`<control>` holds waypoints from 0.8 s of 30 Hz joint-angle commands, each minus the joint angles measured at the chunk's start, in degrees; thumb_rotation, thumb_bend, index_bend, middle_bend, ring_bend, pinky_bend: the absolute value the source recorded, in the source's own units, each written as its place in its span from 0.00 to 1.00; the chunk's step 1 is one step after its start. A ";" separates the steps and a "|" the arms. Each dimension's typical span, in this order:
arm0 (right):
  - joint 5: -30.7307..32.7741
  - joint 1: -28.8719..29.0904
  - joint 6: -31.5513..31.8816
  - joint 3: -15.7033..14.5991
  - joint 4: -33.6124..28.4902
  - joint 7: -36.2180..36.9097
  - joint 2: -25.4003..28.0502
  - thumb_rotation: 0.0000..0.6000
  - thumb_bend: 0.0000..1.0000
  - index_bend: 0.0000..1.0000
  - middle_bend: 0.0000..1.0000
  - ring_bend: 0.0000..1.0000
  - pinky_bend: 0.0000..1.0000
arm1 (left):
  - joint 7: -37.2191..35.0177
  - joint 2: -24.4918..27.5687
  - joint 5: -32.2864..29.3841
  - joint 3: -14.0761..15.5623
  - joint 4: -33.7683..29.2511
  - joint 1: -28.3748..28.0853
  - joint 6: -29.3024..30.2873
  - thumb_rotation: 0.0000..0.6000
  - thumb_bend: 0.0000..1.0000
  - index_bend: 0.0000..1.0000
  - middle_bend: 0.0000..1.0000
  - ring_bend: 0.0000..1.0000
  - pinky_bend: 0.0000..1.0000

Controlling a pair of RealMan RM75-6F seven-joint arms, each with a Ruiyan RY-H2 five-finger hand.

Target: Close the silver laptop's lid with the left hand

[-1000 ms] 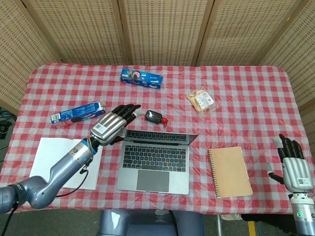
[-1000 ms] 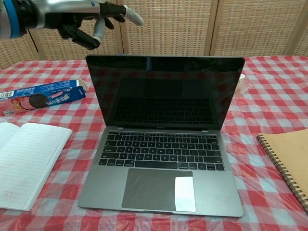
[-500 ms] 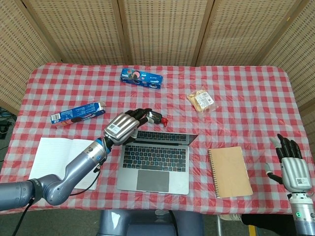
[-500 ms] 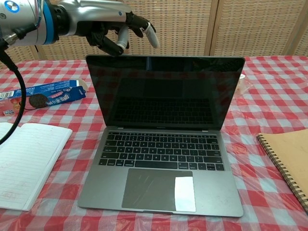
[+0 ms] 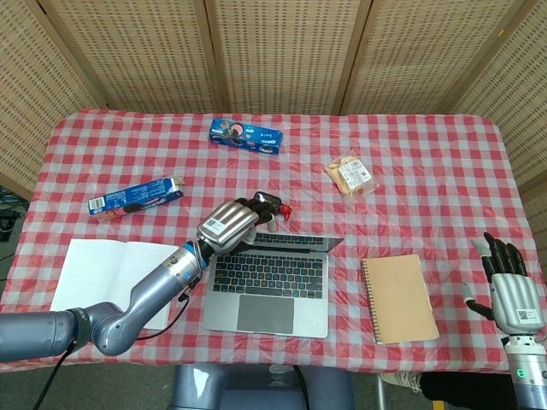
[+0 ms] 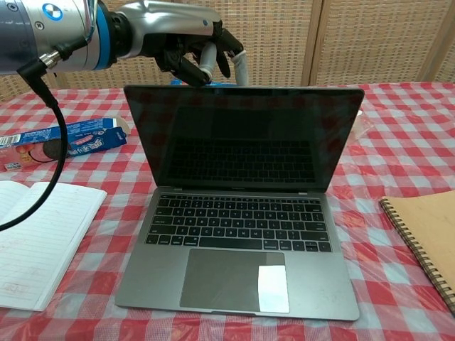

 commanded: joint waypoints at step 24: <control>-0.59 -0.41 1.00 -0.20 -1.31 -0.13 0.63 1.00 0.59 0.00 0.00 0.00 0.00 | -3.35 1.34 3.43 5.66 -6.70 1.44 0.32 1.00 1.00 0.47 0.29 0.27 0.31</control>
